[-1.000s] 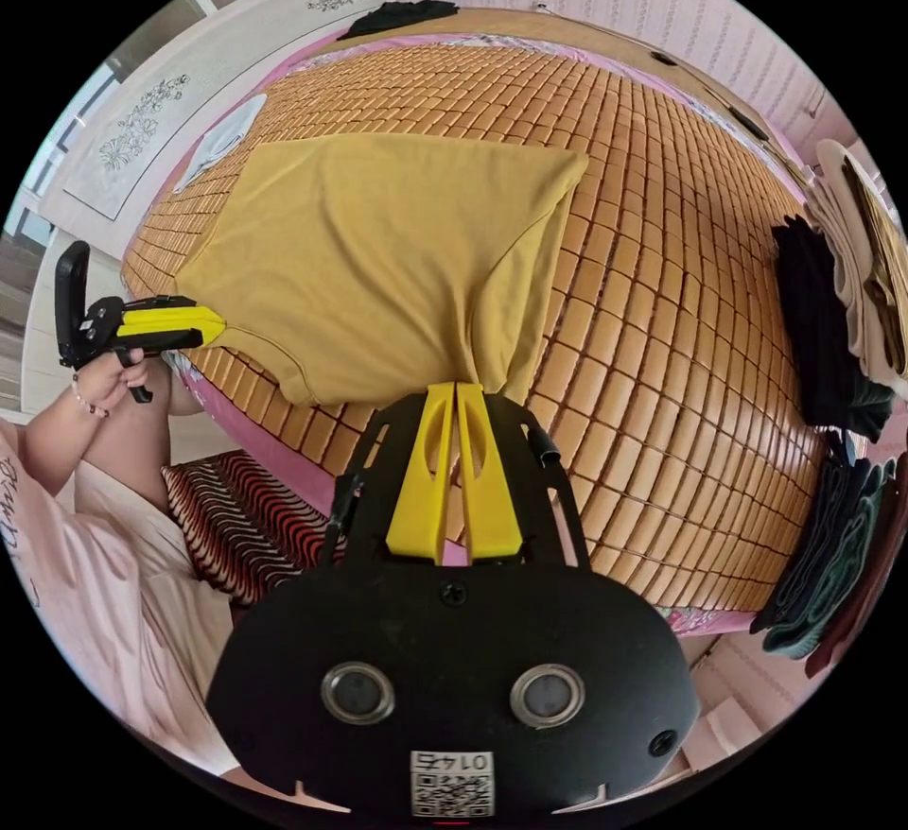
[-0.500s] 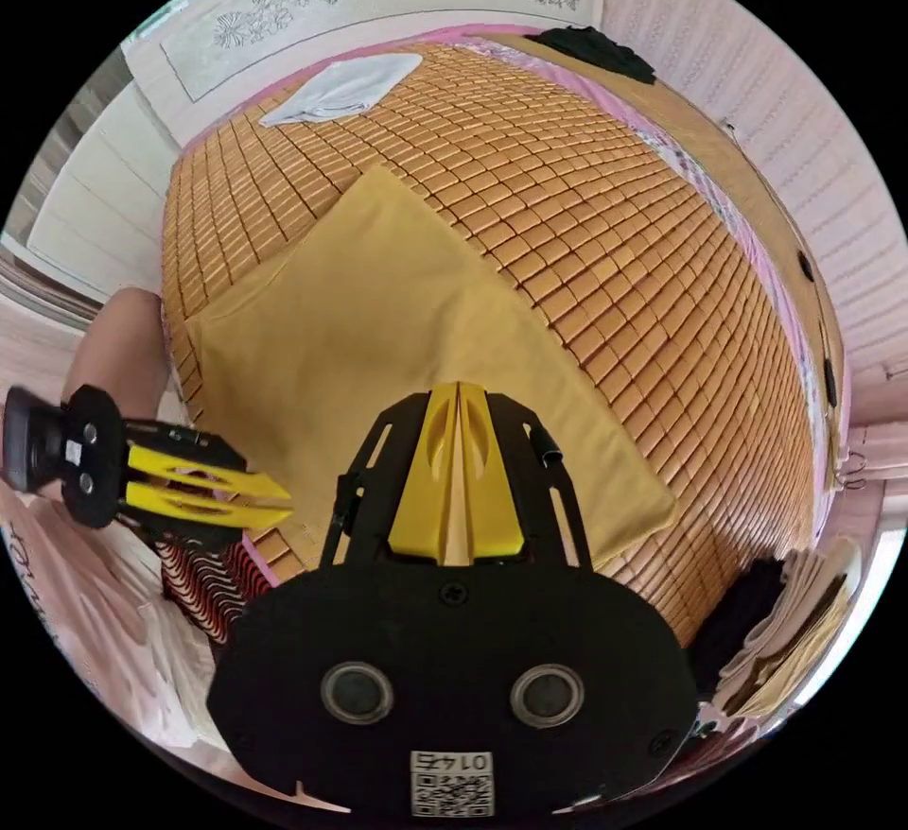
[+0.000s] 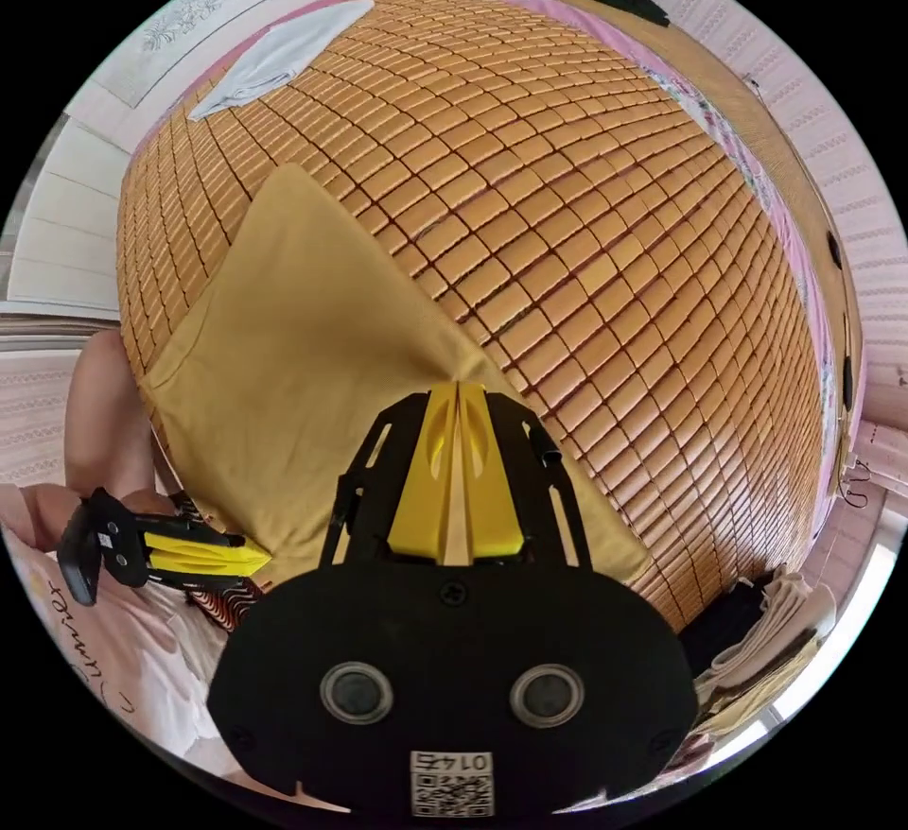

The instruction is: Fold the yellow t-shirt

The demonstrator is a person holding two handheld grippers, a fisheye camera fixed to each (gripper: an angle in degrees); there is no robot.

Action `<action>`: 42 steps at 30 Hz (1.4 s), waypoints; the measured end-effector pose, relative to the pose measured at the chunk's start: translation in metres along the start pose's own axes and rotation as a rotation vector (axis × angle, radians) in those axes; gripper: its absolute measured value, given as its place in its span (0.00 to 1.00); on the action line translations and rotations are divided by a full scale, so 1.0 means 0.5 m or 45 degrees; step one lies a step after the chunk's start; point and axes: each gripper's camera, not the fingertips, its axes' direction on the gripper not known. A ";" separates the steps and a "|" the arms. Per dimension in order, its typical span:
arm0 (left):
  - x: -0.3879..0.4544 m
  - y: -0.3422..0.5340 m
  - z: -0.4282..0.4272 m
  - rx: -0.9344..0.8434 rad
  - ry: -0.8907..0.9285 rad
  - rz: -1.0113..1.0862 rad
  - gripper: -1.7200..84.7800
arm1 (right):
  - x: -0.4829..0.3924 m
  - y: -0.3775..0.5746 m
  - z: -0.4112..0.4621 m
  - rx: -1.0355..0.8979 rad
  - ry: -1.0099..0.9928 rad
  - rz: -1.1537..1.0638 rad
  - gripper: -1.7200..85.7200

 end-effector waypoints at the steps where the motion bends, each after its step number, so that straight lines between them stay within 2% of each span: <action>1: 0.001 0.004 -0.008 0.047 0.008 -0.009 0.02 | 0.008 0.023 -0.013 0.083 -0.022 0.030 0.02; 3: 0.013 0.008 -0.035 0.176 0.055 0.017 0.05 | 0.056 0.155 -0.066 0.396 -0.202 0.229 0.03; 5: 0.027 0.002 -0.042 0.221 0.069 0.054 0.09 | 0.082 0.278 -0.076 0.494 -0.200 0.387 0.04; 8: 0.047 -0.014 -0.032 0.264 0.066 0.042 0.14 | 0.100 0.482 -0.038 0.429 -0.095 0.668 0.11; 11: 0.081 -0.043 0.004 0.244 0.120 0.117 0.15 | 0.092 0.645 0.021 0.372 -0.188 0.820 0.14; 14: 0.120 -0.079 0.049 0.216 0.180 0.167 0.16 | 0.095 0.733 0.084 0.316 -0.294 0.862 0.14; 18: 0.180 -0.134 0.115 0.080 0.193 0.282 0.17 | 0.131 0.789 0.165 0.319 -0.582 0.827 0.06; 25: 0.248 -0.171 0.162 -0.049 0.179 0.316 0.17 | 0.136 0.928 0.185 0.700 -0.862 0.912 0.04; 29: 0.281 -0.150 0.138 -0.156 0.128 0.320 0.04 | 0.104 0.976 0.215 0.721 -1.013 0.821 0.05; 32: 0.287 -0.107 0.095 -0.174 0.182 0.367 0.02 | 0.096 1.039 0.211 0.832 -0.987 0.821 0.08; 35: 0.293 -0.058 0.053 -0.244 0.201 0.379 0.01 | 0.109 1.096 0.226 0.813 -0.725 0.999 0.13; 38: 0.297 -0.017 0.015 -0.303 0.188 0.384 0.01 | 0.114 1.094 0.260 0.763 -0.520 1.053 0.17; 41: 0.292 0.005 -0.019 -0.331 0.161 0.364 0.01 | 0.115 1.066 0.311 0.712 -0.574 1.064 0.14; 42: 0.289 0.007 -0.034 -0.328 0.135 0.353 0.01 | 0.109 1.061 0.313 0.724 -0.567 1.046 0.09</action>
